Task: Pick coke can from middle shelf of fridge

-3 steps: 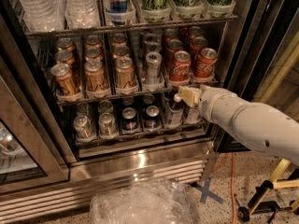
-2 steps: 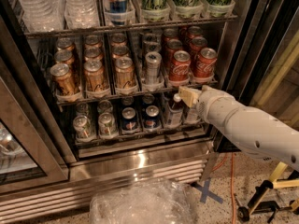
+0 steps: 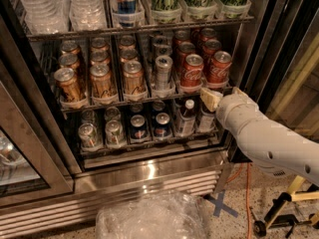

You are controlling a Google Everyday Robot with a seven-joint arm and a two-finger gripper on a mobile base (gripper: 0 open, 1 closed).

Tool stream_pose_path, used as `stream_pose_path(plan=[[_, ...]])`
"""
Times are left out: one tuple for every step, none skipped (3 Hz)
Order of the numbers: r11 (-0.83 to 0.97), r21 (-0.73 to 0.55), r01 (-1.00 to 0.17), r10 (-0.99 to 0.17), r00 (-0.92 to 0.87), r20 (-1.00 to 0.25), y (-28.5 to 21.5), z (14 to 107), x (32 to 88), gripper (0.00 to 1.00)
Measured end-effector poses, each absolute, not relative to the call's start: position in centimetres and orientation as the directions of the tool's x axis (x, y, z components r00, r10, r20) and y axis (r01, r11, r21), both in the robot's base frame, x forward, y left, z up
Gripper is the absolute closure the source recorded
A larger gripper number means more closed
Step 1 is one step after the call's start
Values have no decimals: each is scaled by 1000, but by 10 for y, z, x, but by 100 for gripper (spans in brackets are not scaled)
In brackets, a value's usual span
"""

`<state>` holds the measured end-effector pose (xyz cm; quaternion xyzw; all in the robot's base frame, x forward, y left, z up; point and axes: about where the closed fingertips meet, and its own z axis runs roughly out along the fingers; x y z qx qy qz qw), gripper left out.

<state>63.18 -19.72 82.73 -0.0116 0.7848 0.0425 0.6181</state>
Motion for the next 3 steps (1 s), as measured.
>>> stream_pose_path(plan=[[999, 20, -31, 14, -199, -980, -208, 836, 635, 32], [1000, 4, -15, 1, -168, -986, -212, 844, 644, 34], [1000, -1, -6, -2, -151, -989, -216, 849, 655, 27]])
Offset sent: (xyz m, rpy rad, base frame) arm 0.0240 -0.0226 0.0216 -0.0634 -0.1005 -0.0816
